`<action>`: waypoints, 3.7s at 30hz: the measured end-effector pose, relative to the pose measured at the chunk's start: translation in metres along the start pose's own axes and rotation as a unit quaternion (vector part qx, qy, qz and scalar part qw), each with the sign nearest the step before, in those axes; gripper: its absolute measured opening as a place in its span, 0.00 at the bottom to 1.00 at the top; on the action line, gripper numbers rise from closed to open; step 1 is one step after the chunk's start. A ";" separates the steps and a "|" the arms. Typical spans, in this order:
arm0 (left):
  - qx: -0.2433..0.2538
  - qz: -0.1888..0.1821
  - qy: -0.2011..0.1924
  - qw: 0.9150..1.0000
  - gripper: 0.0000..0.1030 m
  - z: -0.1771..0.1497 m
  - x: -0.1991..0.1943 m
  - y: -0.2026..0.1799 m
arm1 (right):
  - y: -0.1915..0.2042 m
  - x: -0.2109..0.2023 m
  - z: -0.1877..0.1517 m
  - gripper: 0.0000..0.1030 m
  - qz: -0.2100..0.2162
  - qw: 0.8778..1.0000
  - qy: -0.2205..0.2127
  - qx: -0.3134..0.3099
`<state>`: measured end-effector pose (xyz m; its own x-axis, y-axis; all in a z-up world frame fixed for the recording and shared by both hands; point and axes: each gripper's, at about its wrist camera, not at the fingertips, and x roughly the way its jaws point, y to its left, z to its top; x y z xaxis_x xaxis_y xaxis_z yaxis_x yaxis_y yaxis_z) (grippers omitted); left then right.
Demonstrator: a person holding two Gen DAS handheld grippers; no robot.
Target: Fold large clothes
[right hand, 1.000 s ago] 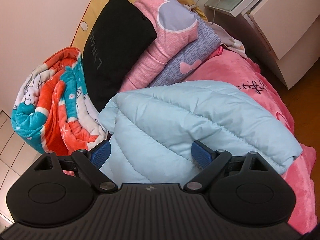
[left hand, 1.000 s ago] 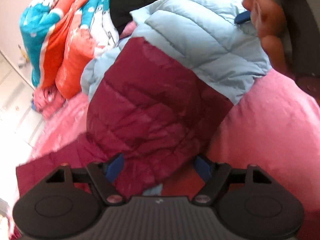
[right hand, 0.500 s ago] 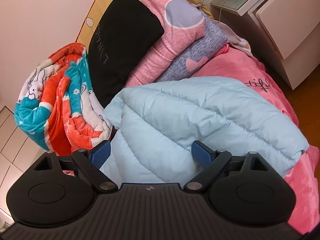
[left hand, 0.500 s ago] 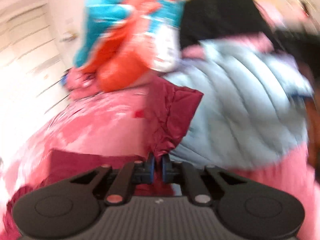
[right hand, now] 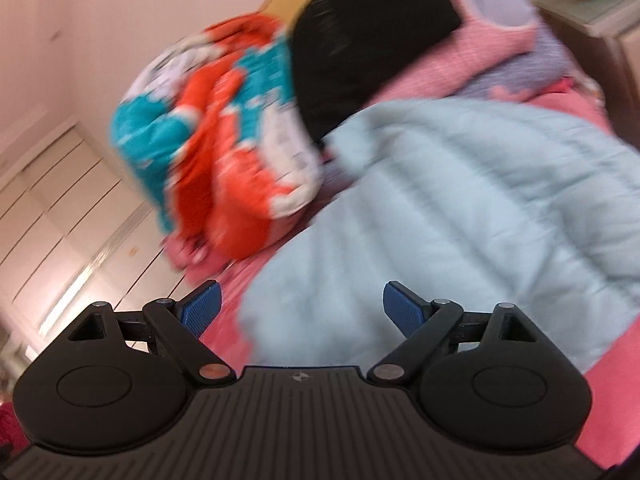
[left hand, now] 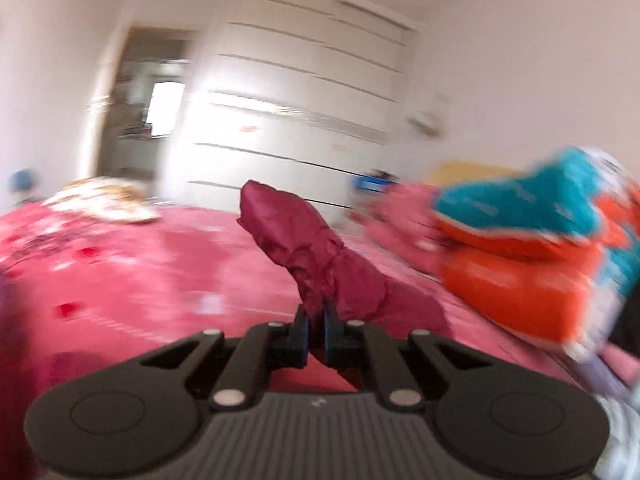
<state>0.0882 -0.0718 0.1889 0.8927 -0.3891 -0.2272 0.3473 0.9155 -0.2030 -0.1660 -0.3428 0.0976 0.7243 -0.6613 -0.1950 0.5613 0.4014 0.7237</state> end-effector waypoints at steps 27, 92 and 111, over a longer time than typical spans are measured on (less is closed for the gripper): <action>0.075 0.073 0.150 0.983 0.36 -0.080 -0.066 0.088 | 0.119 0.041 -0.118 1.00 0.184 0.914 0.256 -0.257; -0.017 0.298 0.154 0.942 0.66 -0.101 -0.231 0.272 | 0.115 -0.142 -0.103 1.00 0.226 0.834 0.265 -0.428; -0.013 0.259 0.199 0.945 0.69 -0.121 -0.190 0.294 | 0.142 -0.211 -0.170 1.00 0.257 0.758 0.276 -0.532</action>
<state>-0.0138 0.2585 0.0573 0.7604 0.0989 -0.6418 -0.1190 0.9928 0.0120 -0.1714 -0.0385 0.1290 0.8491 0.0027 -0.5283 -0.0587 0.9943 -0.0893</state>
